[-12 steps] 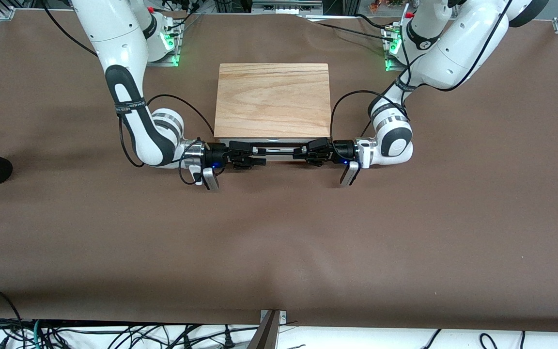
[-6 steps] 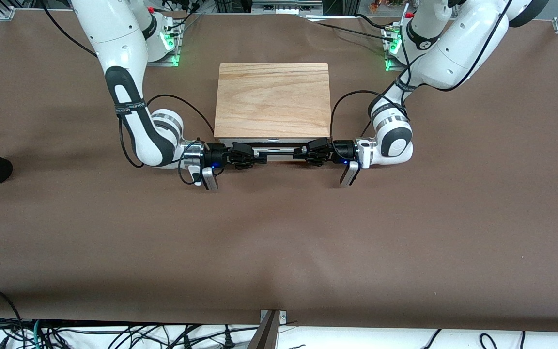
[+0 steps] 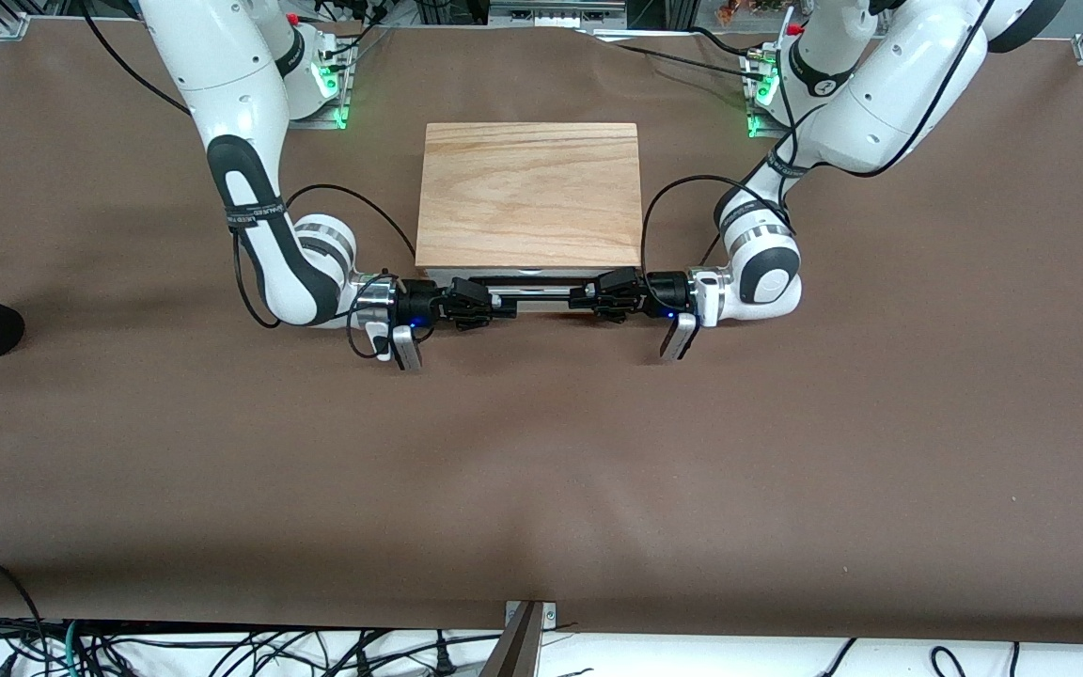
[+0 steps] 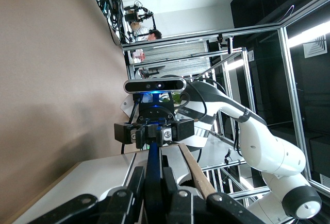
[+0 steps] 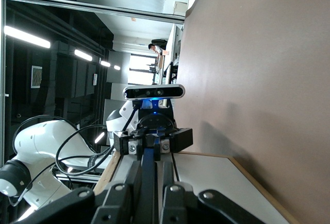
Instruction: Pull top drawer with both arms simultaneously
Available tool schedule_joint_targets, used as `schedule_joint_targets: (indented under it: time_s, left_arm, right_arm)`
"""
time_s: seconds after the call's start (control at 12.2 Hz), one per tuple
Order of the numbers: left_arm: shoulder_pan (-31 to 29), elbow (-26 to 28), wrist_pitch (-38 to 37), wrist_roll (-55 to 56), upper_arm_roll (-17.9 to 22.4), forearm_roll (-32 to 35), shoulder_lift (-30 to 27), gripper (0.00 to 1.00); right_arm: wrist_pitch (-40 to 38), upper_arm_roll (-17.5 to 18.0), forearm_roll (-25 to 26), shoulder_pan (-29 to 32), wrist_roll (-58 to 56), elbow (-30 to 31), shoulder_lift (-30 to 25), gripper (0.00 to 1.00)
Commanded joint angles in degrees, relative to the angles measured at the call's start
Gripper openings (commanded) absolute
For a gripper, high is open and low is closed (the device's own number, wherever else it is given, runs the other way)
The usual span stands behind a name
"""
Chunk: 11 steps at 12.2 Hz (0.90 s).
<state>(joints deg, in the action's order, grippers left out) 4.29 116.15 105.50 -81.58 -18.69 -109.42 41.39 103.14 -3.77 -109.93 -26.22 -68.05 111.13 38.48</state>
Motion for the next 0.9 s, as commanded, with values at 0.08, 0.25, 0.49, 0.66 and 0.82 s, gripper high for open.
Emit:
schedule_joint_targets:
  time_s: [0.08, 0.25, 0.49, 0.66, 0.82]
  left_arm:
    - [1.24, 3.82, 1.29, -2.62, 0.06, 1.40, 0.27, 0.00]
    - [1.24, 3.82, 1.29, -2.62, 0.06, 1.40, 0.27, 0.00]
    - [1.24, 3.82, 1.29, -2.62, 0.06, 1.40, 0.27, 0.00]
    - [1.24, 3.82, 1.29, -2.62, 0.06, 1.40, 0.27, 0.00]
    - [1.24, 3.82, 1.29, -2.62, 0.06, 1.40, 0.27, 0.00]
  right_arm:
    - [-0.65, 0.52, 1.47, 0.73, -1.21, 0.31, 0.10, 0.25]
    - [-0.65, 0.52, 1.47, 0.64, -1.12, 0.22, 0.10, 0.25]
    - [-4.24, 0.52, 1.47, 0.73, -0.42, 0.22, 0.01, 0.25]
    - [-4.35, 0.52, 1.47, 0.64, -1.03, 0.57, 0.01, 0.25]
    - [-4.43, 0.52, 1.47, 0.64, -1.30, 0.84, 0.10, 0.16]
